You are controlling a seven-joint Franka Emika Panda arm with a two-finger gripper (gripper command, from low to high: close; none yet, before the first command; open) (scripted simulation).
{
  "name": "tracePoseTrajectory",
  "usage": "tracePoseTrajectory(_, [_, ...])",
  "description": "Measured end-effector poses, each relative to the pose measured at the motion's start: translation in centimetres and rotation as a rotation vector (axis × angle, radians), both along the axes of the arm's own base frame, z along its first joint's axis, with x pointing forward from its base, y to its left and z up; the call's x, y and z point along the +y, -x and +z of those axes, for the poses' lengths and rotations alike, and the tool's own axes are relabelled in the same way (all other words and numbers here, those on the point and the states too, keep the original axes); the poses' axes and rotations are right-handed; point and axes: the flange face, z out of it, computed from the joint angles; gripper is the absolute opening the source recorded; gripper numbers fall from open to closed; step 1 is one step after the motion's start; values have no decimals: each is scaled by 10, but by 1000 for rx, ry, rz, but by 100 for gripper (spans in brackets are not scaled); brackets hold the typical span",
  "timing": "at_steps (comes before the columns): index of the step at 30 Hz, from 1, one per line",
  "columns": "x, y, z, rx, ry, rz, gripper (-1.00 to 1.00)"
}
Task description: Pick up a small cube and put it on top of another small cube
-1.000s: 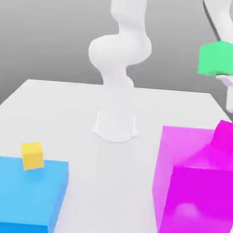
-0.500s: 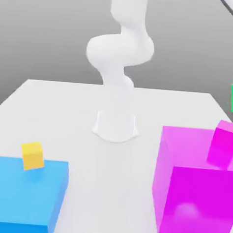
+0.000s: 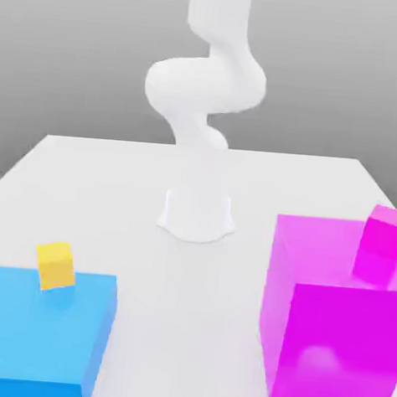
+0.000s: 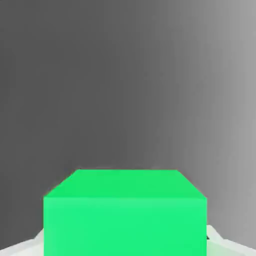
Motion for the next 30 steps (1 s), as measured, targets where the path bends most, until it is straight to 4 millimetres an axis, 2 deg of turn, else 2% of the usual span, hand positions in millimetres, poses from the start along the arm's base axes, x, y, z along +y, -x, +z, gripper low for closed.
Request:
tracePoseTrajectory(9, [-20,-19,-105,339,250,250,-100])
tracePoseTrajectory(18, [-50,-22,-202,687,383,546,-100])
tracePoseTrajectory(24, [-69,-16,-254,881,407,778,-100])
tracePoseTrajectory(30, [-85,-7,-290,1019,390,1038,-100])
